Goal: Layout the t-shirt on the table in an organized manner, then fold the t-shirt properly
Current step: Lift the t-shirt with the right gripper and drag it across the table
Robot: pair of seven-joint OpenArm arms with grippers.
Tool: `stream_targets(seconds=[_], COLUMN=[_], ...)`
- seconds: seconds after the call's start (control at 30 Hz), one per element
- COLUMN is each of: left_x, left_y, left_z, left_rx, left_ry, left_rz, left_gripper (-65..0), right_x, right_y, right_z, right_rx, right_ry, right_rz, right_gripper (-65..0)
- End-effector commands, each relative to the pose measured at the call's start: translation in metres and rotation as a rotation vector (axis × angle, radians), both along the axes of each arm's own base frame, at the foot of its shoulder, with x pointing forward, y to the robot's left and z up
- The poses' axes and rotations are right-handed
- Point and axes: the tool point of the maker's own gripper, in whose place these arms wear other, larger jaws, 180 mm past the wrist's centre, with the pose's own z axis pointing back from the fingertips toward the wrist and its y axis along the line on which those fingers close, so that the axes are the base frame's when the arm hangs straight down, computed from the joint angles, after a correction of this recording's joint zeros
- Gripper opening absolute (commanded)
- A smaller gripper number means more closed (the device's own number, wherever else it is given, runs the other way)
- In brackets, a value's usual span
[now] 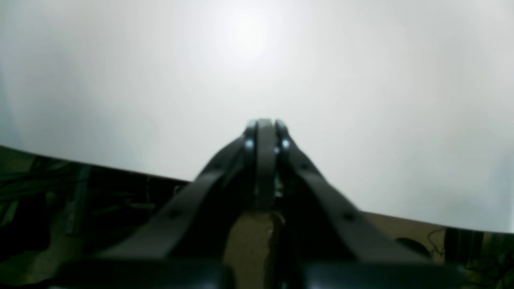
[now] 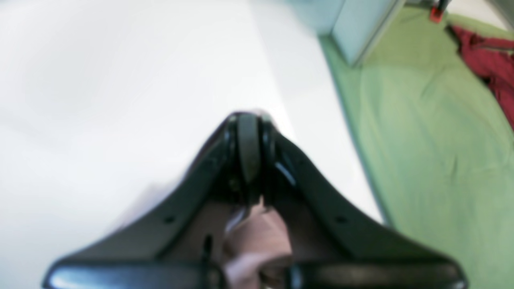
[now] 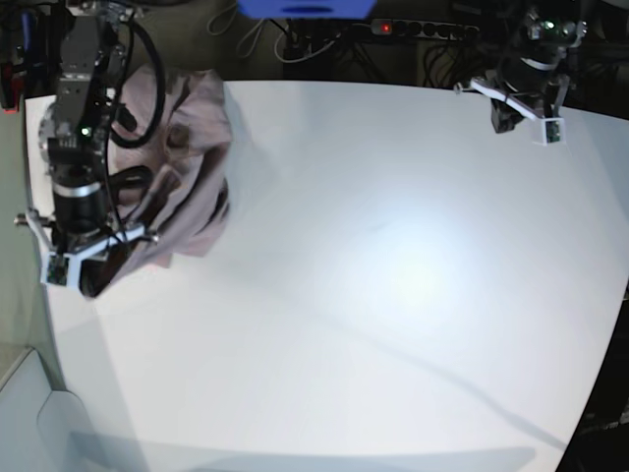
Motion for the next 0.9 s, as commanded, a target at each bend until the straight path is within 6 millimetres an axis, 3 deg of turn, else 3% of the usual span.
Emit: stream_targets(seconds=[0.0,0.37,0.63,0.77,0.87], left_x=[0.003,0.004,0.012,0.013,0.013], left_y=[0.001,0.004,0.004,0.004,0.004], left_z=[0.008,0.009,0.012,0.013,0.013], left_rx=[0.008,0.013,0.012,0.012,0.012], left_ry=[-0.030,-0.033,-0.054,-0.056,-0.056], left_rz=[-0.004,0.004,0.004,0.004,0.002], left_gripper=[-64.9,-64.9,-64.9,-64.9,-64.9], right_x=[0.010,0.048,0.065,0.074,0.084], right_y=[0.000,0.000,0.026,0.038,0.057], right_z=[0.029,0.111,0.150,0.181,0.204], right_rx=[-0.023,-0.024,-0.024,-0.003,0.018], right_ry=[-0.097,-0.327,-0.425,-0.502,-0.520], right_rz=[0.007,0.007,0.076,0.095,0.139], right_gripper=[-65.0,-65.0,-65.0,-65.0,-65.0])
